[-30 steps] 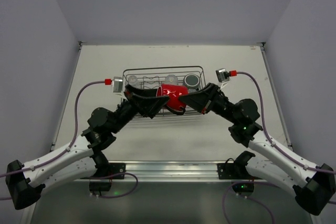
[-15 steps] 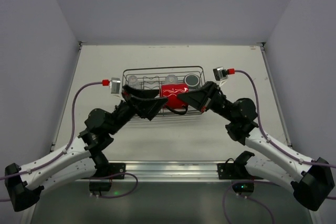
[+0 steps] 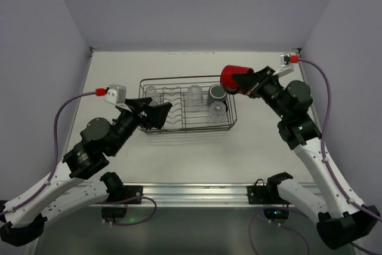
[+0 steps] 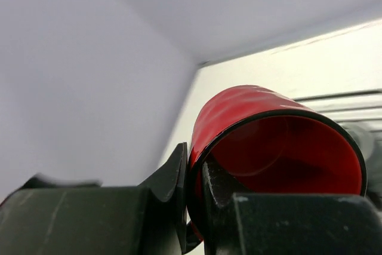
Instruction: Unload the cups from the dish rack
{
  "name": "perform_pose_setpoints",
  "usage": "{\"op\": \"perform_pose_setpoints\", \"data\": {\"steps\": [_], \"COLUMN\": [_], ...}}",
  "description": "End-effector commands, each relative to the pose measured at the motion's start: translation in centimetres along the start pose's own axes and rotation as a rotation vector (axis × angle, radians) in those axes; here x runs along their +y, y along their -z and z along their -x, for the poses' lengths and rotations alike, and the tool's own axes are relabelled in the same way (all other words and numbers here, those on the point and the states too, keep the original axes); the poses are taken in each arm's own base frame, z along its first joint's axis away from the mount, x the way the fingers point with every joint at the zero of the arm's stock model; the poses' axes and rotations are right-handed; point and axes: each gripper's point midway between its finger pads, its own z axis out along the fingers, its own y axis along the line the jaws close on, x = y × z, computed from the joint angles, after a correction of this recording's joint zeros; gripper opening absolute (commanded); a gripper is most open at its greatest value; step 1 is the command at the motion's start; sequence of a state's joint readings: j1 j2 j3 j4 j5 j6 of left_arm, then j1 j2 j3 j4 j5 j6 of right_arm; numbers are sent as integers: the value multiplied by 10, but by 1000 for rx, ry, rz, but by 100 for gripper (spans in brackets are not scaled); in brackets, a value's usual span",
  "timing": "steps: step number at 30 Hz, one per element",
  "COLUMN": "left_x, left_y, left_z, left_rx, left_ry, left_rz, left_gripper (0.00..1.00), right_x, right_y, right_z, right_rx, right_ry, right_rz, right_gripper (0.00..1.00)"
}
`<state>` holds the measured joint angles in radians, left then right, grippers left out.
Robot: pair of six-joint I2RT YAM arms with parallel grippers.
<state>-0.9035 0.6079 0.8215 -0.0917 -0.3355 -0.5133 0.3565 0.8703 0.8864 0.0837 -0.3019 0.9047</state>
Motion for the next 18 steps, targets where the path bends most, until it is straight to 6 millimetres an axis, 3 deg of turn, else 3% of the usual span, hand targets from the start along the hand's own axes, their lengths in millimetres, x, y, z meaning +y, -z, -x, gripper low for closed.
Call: {"op": "perform_pose_setpoints", "data": {"steps": [1, 3, 4, 5, 6, 8, 9, 11, 12, 14, 16, 18], "left_x": [56, 69, 72, 78, 82, 81, 78, 75, 75, 74, 74, 72], "left_y": [13, 21, 23, 26, 29, 30, 31, 31, 31, 33, 34, 32], "left_z": [-67, -94, -99, -103, -106, -102, -99, -94, -95, -96, -99, -102], "left_rx": [285, 380, 398, 408, 408, 401, 389, 372, 373, 376, 384, 397], "left_ry": [-213, -255, -266, -285, -291, -294, -290, -286, -285, -283, -285, -286], "left_rz": [204, 219, 224, 235, 242, 236, 226, 212, 210, 199, 190, 177], "left_gripper": [100, 100, 100, 100, 100, 100, 100, 100, 100, 100, 100, 100], "right_x": [-76, -115, -140, -146, -182, -201, -231, -247, -271, -281, -308, -316], "right_y": [12, 5, 12, 8, 4, -6, -11, -20, -26, -40, -46, -56], "right_z": [52, 67, 75, 86, 79, 86, 76, 82, 70, 70, 54, 53], "right_rx": [-73, -41, -40, -42, 45, 73, 146, 171, 232, 259, 337, 362], "right_ry": [304, 389, 414, 430, 436, 445, 438, 460, 453, 459, 451, 457], "right_rz": [-435, -622, -749, -786, -876, -927, -981, -1017, -1047, -1044, -1076, -1075], "right_gripper": [0, 0, 0, 0, 0, 0, 0, 0, 0, 0, 0, 0]}}
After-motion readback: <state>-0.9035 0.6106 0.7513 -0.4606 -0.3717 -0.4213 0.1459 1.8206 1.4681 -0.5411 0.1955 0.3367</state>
